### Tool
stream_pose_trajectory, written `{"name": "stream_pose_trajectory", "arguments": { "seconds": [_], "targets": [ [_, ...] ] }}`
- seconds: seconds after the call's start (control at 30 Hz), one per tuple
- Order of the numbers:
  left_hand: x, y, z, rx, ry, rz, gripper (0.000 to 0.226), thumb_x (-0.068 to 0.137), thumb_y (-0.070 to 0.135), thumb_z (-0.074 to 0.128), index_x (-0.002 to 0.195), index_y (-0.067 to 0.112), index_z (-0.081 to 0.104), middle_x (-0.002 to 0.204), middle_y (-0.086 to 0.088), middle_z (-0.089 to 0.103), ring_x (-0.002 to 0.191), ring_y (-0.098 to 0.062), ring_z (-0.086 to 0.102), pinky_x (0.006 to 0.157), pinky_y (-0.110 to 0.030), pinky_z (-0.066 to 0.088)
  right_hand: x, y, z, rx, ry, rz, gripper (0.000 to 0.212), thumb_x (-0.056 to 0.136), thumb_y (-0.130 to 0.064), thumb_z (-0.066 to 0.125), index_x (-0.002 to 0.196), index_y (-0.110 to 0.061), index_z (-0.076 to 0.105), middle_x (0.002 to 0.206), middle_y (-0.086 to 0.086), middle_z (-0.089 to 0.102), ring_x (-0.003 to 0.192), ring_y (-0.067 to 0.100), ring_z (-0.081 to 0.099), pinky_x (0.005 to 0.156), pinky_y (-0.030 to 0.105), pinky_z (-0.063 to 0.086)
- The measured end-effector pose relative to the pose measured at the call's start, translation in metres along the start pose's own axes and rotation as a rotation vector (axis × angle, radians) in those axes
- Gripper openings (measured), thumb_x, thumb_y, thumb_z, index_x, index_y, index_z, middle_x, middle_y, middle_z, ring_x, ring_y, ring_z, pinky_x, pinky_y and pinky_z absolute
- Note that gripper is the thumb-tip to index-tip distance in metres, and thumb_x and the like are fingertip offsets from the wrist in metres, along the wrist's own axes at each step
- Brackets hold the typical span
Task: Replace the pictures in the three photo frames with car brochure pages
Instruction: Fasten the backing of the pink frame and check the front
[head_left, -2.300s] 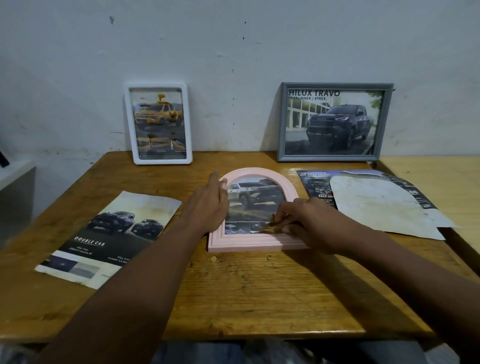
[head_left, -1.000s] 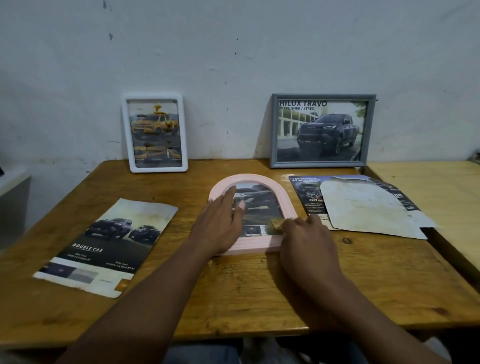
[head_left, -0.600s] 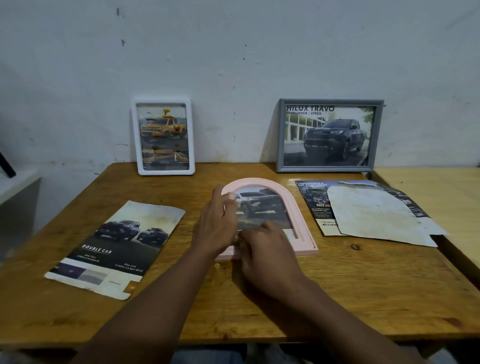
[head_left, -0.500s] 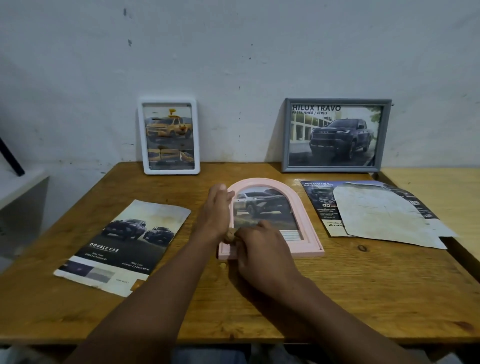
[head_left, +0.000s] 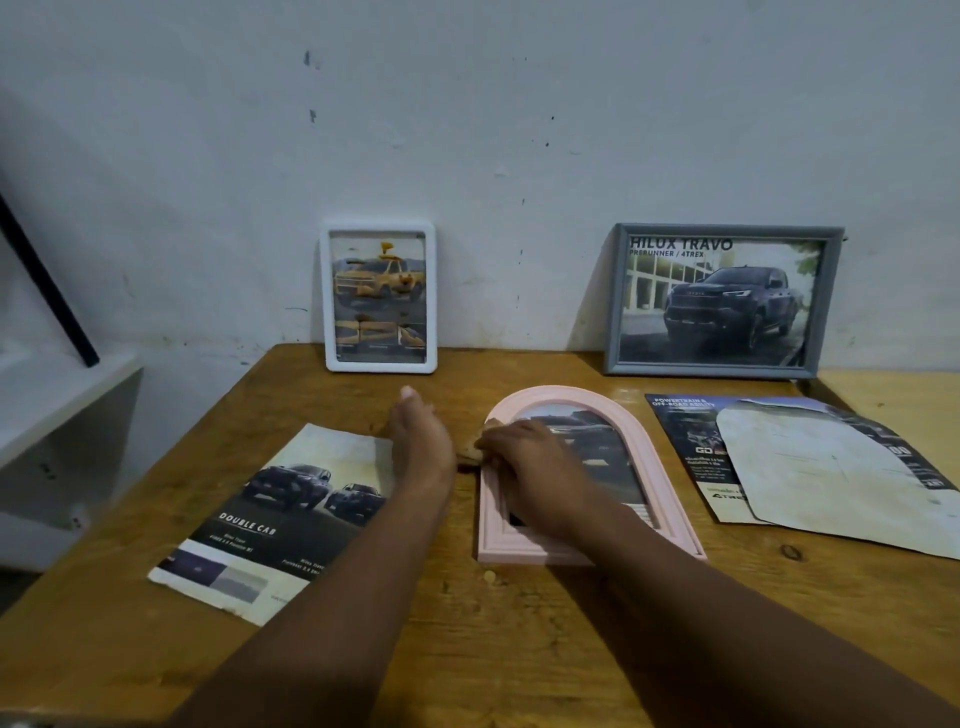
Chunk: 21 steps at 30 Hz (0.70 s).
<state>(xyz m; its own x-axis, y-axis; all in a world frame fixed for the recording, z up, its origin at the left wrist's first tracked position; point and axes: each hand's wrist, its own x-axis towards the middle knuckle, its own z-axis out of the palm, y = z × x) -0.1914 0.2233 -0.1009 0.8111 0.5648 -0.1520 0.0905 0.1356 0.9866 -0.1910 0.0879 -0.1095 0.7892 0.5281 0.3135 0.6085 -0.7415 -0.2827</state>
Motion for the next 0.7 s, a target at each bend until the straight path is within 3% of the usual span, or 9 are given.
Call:
{"name": "stream_pose_trajectory", "arguments": {
  "seconds": [0.1,0.2,0.37,0.5,0.7],
  "targets": [
    [-0.027,-0.007,0.008,0.178,0.062,0.166,0.05,0.11,0.043,0.022,0.152,0.021,0.037,0.148,-0.005,0.047,0.118,-0.011,0.044,0.089,-0.031,0.033,0.009,0.009,0.0,0.003,-0.003,-0.045,0.028,0.094,-0.024,0.057,0.119,-0.027,0.067,0.12,-0.004,0.068,0.116,0.014,0.052,0.098,0.04,0.048],
    [-0.043,-0.017,0.013,0.334,-0.043,0.337,0.047,0.109,0.039,0.024,0.153,0.025,0.032,0.151,-0.004,0.042,0.119,-0.01,0.041,0.087,-0.027,0.031,0.024,0.023,-0.004,-0.044,-0.052,-0.051,0.026,0.091,-0.028,0.061,0.115,-0.03,0.067,0.116,-0.005,0.069,0.115,0.017,0.051,0.092,0.042,0.047],
    [-0.036,-0.029,0.011,0.634,-0.09,0.45,0.049,0.107,0.046,0.022,0.152,0.029,0.029,0.134,-0.004,0.056,0.104,-0.011,0.046,0.079,-0.032,0.037,0.054,0.055,-0.011,-0.253,-0.101,0.024,0.041,0.094,-0.025,0.055,0.134,-0.031,0.058,0.135,-0.002,0.061,0.126,0.023,0.044,0.097,0.044,0.038],
    [-0.034,-0.031,0.011,0.71,-0.126,0.462,0.047,0.107,0.047,0.021,0.15,0.032,0.03,0.125,-0.005,0.061,0.103,-0.02,0.056,0.081,-0.042,0.051,0.056,0.084,-0.03,-0.415,-0.116,0.184,0.04,0.094,-0.024,0.054,0.133,-0.031,0.059,0.129,0.006,0.063,0.125,0.027,0.047,0.098,0.044,0.037],
    [-0.034,-0.029,0.015,0.811,-0.09,0.453,0.051,0.105,0.051,0.018,0.145,0.027,0.038,0.12,-0.007,0.065,0.104,-0.027,0.06,0.087,-0.048,0.054,0.008,0.112,-0.052,-0.423,-0.071,0.364,0.028,0.094,-0.027,0.057,0.121,-0.027,0.066,0.115,0.009,0.066,0.111,0.029,0.056,0.093,0.044,0.046]
  ]
}}
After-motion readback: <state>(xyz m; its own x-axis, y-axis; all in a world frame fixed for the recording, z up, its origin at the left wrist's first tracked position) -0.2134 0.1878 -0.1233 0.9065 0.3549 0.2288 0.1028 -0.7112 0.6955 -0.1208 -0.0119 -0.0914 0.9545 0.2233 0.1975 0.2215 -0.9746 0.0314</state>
